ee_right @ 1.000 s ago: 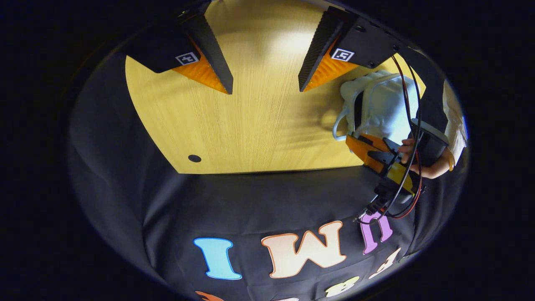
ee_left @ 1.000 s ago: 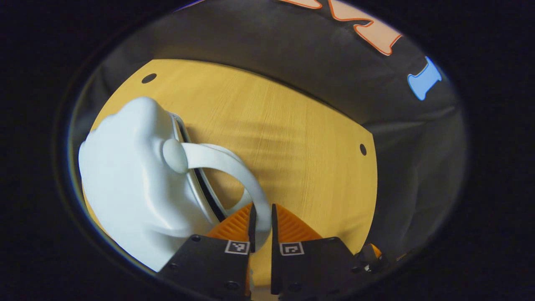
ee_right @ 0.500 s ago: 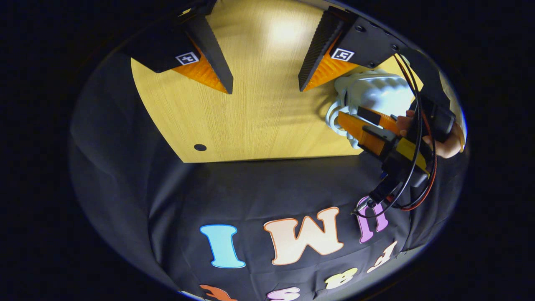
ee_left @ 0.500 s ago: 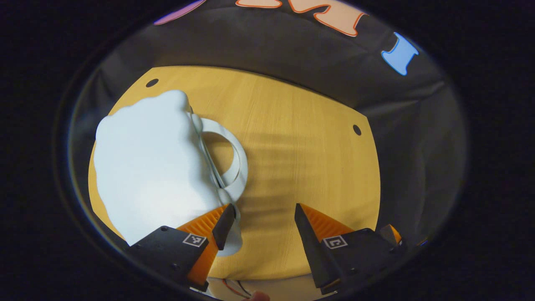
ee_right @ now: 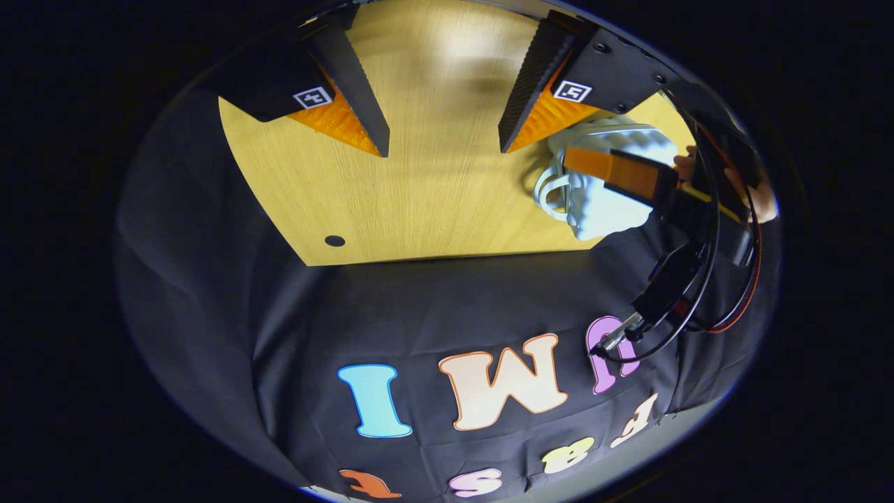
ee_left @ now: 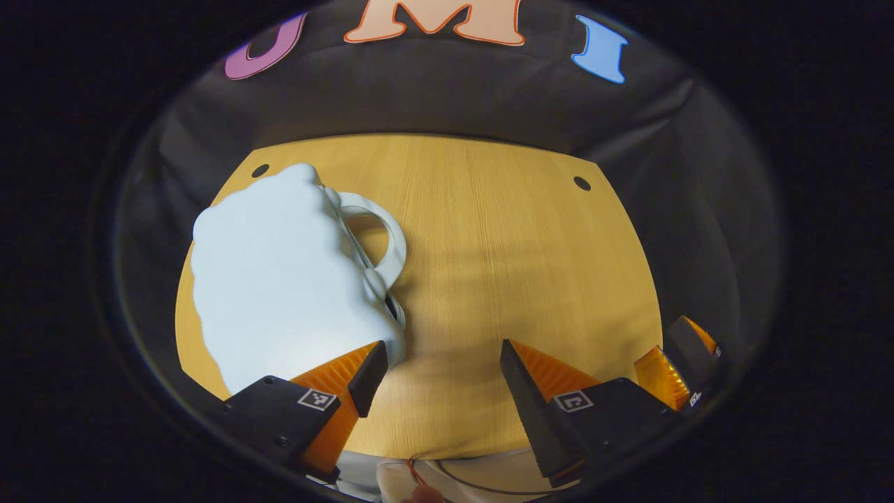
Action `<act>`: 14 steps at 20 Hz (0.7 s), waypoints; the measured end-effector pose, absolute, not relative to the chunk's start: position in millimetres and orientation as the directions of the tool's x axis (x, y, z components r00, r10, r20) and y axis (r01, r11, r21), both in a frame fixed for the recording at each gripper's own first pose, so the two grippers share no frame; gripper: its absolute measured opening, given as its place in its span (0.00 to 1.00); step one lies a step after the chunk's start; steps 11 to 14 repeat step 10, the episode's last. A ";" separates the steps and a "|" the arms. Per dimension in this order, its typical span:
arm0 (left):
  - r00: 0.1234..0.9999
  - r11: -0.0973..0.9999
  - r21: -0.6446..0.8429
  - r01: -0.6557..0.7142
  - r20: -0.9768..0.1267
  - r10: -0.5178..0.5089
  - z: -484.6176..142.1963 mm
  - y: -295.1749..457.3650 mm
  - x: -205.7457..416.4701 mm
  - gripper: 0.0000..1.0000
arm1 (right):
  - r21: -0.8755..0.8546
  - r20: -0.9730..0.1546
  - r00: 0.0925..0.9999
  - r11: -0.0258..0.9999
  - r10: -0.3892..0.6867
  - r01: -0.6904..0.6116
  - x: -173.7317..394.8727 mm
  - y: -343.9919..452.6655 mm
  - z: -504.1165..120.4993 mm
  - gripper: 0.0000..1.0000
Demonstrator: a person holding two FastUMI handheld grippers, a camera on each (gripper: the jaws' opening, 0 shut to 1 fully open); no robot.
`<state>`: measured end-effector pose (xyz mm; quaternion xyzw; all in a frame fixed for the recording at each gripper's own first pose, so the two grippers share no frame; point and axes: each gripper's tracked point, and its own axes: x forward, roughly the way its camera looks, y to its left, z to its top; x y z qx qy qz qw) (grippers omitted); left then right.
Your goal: First open the suitcase, pack the skin care products into it, and then close the suitcase.
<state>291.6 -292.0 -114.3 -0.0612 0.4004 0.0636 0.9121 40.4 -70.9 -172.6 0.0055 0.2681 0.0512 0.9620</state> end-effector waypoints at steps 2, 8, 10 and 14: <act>0.662 0.984 -0.090 -0.150 -0.749 0.032 -122.1 -301.8 282.2 0.96 | 0.039 -0.513 0.851 0.994 0.109 -0.104 38.6 -70.4 -172.9 0.98; 0.657 0.979 -0.086 -0.185 -0.752 0.058 -133.6 -300.4 269.0 0.96 | 0.033 -0.514 0.846 0.989 0.138 -0.142 32.8 -69.0 -171.8 0.98; 0.658 0.978 -0.081 -0.193 -0.750 0.068 -135.1 -300.2 266.5 0.96 | 0.036 -0.511 0.847 0.988 0.145 -0.148 31.8 -70.5 -170.0 0.98; 0.658 0.978 -0.081 -0.193 -0.750 0.068 -135.1 -300.2 266.5 0.96 | 0.036 -0.511 0.847 0.988 0.145 -0.148 31.8 -70.5 -170.0 0.98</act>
